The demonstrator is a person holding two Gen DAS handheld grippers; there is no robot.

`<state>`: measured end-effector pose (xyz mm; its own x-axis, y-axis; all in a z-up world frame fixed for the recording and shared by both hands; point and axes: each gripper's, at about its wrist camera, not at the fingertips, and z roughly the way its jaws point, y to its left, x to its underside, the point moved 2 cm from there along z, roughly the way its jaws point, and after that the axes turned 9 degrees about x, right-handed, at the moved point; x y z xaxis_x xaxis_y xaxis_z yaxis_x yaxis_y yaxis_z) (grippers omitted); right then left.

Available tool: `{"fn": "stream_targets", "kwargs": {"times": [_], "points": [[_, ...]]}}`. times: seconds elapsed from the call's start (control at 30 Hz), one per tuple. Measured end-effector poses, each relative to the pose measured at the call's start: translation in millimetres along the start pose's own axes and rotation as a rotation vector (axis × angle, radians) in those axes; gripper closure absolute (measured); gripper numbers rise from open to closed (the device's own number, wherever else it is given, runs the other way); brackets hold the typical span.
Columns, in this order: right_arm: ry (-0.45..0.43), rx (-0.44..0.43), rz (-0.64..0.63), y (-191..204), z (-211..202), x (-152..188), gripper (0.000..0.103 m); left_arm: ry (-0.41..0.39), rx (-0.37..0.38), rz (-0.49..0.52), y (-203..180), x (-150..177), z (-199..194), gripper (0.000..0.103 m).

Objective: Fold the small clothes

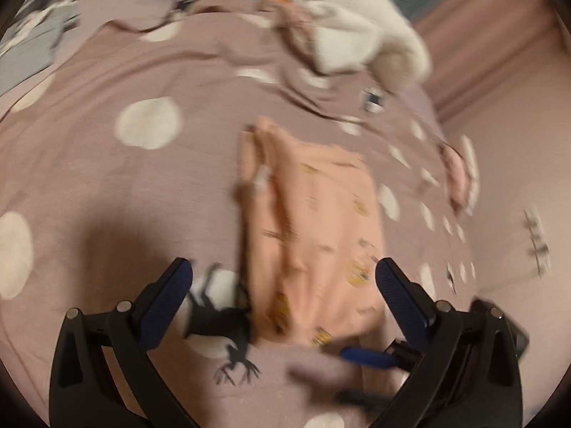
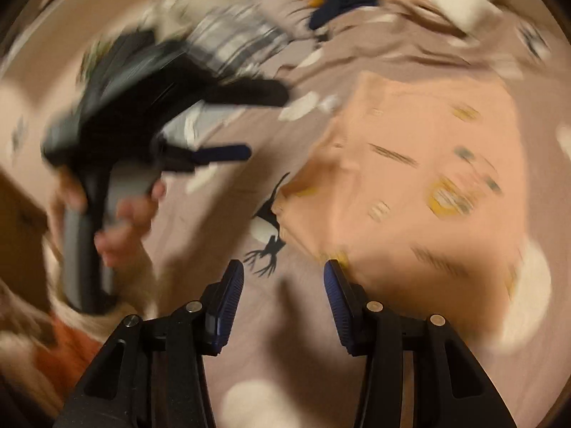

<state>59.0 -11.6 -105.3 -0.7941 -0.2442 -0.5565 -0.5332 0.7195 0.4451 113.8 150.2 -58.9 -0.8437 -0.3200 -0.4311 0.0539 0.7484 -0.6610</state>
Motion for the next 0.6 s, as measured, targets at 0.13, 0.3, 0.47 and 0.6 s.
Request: {"fn": "stream_targets", "kwargs": {"times": [0.13, 0.3, 0.47, 0.6], "points": [[-0.062, 0.088, 0.134, -38.5, -34.4, 26.4, 0.055, 0.061, -0.135, -0.012, 12.4, 12.2, 21.9, 0.002], [-0.061, 0.15, 0.267, -78.0, -53.6, 57.6, 0.055, 0.026, 0.11, -0.101, 21.0, 23.5, 20.8, 0.009], [-0.125, 0.08, 0.36, -103.6, -63.4, 69.3, 0.055, -0.061, 0.212, 0.004, -9.8, 23.2, -2.3, 0.008], [-0.126, 0.072, 0.34, -102.7, -62.3, 64.8, 0.055, -0.037, 0.225, 0.095, -30.8, 26.4, 6.1, 0.007]]}}
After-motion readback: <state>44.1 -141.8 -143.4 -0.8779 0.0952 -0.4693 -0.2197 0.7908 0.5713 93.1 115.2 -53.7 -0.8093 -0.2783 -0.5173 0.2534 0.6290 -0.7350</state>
